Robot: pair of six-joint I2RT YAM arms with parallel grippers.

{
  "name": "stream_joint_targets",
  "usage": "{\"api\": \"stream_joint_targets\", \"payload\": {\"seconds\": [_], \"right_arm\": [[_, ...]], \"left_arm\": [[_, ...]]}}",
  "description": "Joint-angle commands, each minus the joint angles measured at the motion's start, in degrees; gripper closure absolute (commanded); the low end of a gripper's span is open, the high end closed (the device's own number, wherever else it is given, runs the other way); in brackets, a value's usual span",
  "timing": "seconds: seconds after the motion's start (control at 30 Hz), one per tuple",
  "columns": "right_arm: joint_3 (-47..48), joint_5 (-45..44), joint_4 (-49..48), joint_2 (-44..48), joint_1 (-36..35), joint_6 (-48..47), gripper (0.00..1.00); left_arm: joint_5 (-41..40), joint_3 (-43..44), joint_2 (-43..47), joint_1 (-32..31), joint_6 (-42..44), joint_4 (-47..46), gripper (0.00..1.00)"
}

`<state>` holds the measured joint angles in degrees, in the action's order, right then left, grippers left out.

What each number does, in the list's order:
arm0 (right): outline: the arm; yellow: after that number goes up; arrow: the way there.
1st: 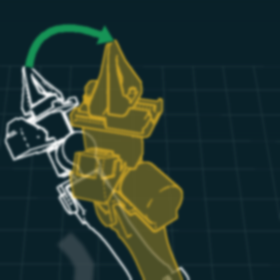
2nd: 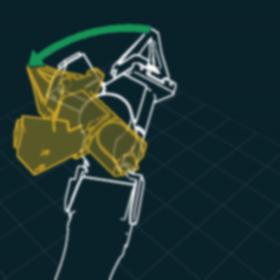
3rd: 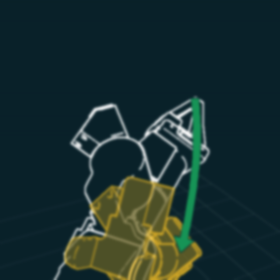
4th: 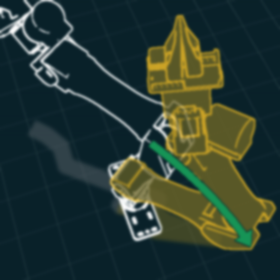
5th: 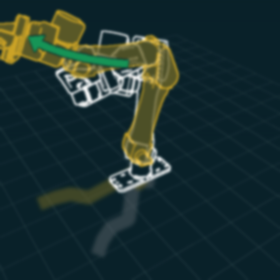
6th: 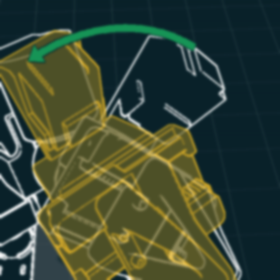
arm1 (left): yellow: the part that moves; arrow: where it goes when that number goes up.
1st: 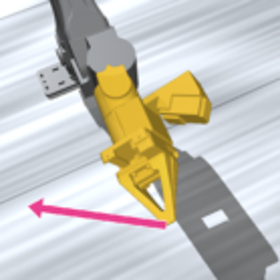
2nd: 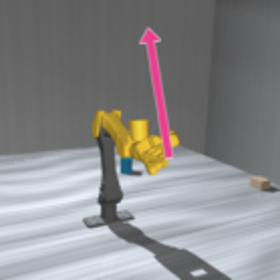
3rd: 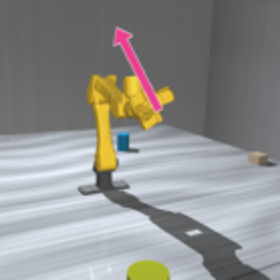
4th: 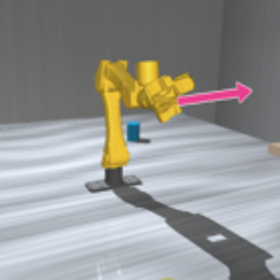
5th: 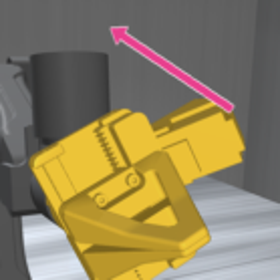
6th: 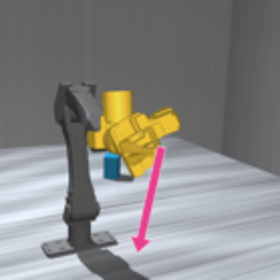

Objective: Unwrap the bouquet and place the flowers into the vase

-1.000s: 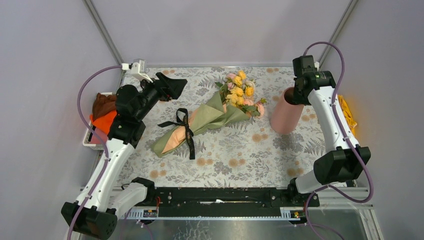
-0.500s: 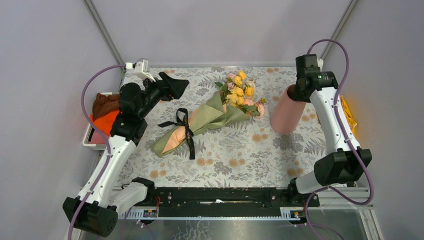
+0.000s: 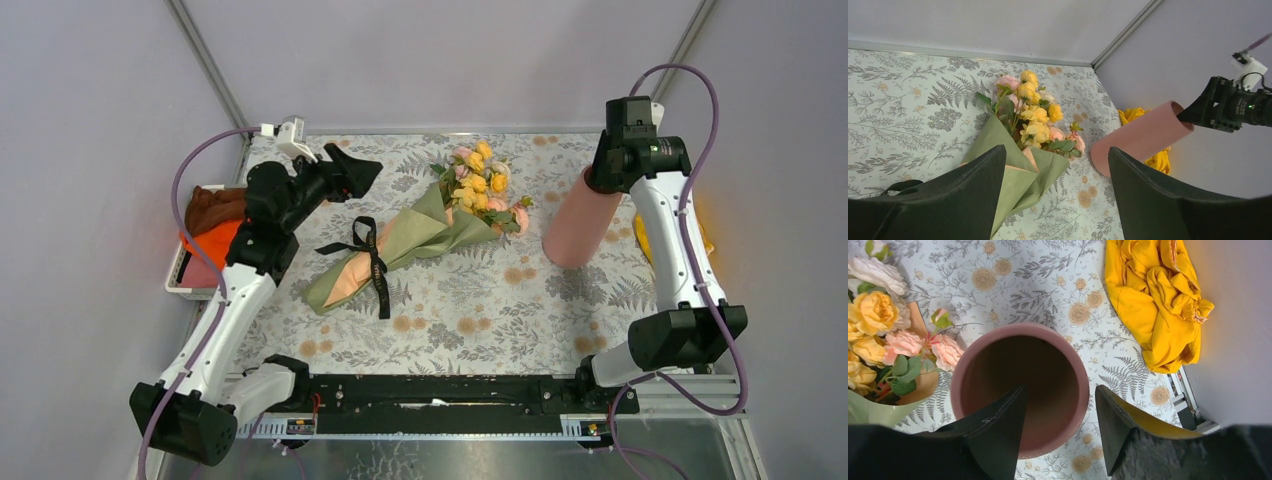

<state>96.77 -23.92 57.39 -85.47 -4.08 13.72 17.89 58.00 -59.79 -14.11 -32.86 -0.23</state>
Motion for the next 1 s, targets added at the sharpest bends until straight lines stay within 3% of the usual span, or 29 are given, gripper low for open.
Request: {"api": "stream_joint_targets", "payload": {"seconds": [0.0,0.23,0.4,0.57,0.63,0.77,0.97], "right_arm": [[7.5,0.5,0.7,1.1,0.1,0.0,0.38],[21.9,4.6,3.8,1.4,0.1,-0.2,0.36],[23.9,18.5,0.3,5.4,-1.6,2.2,0.37],[27.4,12.7,2.6,3.1,-22.3,2.9,0.37],[24.2,11.6,2.3,1.6,-30.1,4.0,0.38],[8.8,11.2,-3.2,0.0,-41.3,6.5,0.39],[-14.2,18.0,-16.6,-0.8,-42.7,11.2,0.38]], "left_arm": [[-0.8,0.3,-0.8,-0.2,0.3,0.1,0.18],[-6.5,4.2,-5.2,-0.2,2.9,8.4,0.18],[-14.7,7.7,-9.7,-0.2,3.1,15.4,0.18],[-18.8,8.7,-15.6,-0.1,-0.1,19.6,0.19],[-18.2,7.9,-17.9,-0.1,-1.1,19.3,0.2],[-18.6,7.1,-22.4,-0.1,-2.1,19.0,0.23],[-21.5,3.3,-25.3,-0.1,-3.1,17.7,0.25]]}}
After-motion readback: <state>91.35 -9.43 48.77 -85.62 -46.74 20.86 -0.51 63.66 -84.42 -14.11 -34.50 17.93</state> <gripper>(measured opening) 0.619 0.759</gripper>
